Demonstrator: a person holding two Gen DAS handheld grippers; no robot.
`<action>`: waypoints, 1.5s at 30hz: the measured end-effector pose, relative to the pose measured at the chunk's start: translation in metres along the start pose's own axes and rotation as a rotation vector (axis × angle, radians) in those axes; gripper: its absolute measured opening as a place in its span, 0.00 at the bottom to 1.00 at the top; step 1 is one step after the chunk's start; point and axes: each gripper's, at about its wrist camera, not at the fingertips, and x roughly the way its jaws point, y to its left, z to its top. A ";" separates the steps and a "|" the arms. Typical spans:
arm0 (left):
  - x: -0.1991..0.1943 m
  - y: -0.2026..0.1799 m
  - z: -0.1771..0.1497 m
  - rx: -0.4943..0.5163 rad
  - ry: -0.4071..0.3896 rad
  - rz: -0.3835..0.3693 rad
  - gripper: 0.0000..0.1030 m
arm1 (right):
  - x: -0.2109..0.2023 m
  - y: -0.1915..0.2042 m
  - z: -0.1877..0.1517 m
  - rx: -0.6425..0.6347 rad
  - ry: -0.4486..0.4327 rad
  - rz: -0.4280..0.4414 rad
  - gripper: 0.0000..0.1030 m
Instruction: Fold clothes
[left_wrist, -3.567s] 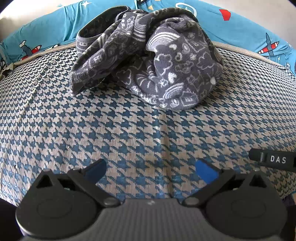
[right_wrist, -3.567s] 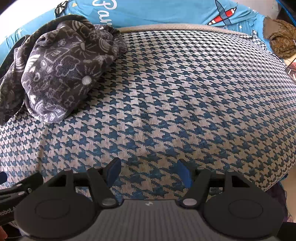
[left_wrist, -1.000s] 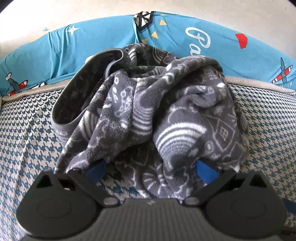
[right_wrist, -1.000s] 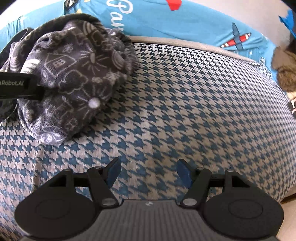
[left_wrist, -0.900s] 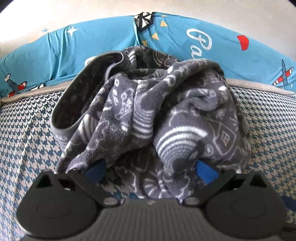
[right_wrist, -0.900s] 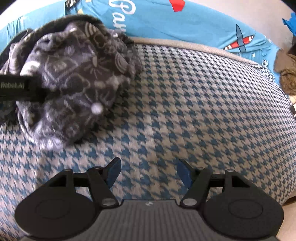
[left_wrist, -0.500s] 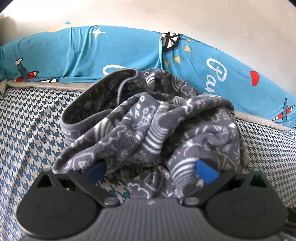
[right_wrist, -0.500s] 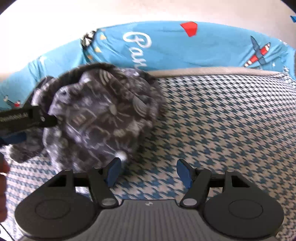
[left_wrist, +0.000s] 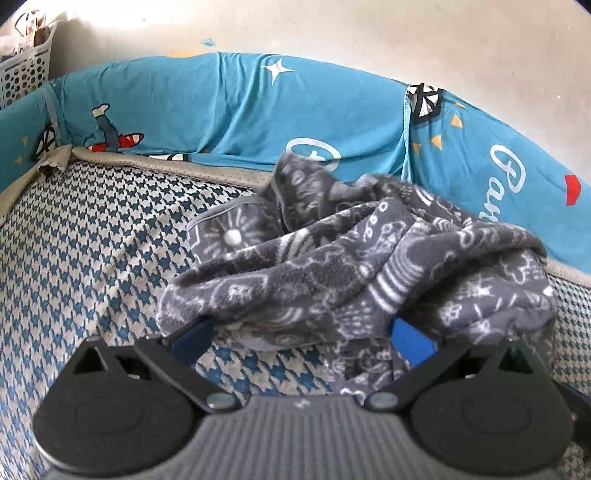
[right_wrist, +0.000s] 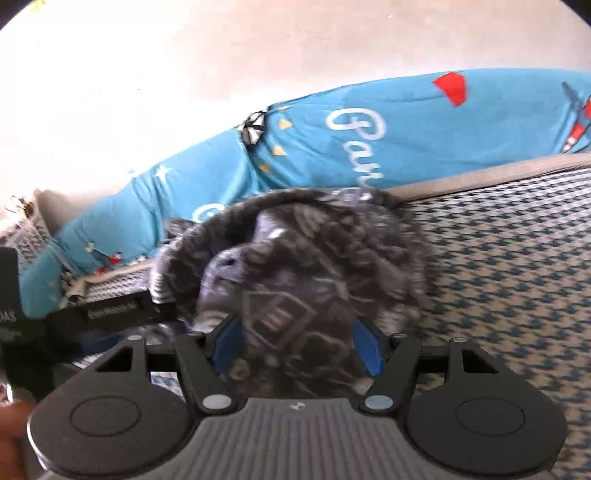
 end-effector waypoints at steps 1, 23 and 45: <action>0.001 0.001 0.000 0.002 0.004 0.003 1.00 | 0.006 0.002 0.000 -0.005 0.008 -0.005 0.63; 0.010 0.061 0.000 -0.116 -0.022 0.092 1.00 | -0.003 -0.054 0.001 0.063 -0.103 -0.393 0.08; 0.046 0.052 -0.013 -0.062 0.065 0.087 1.00 | 0.017 0.024 0.030 -0.122 -0.287 0.011 0.52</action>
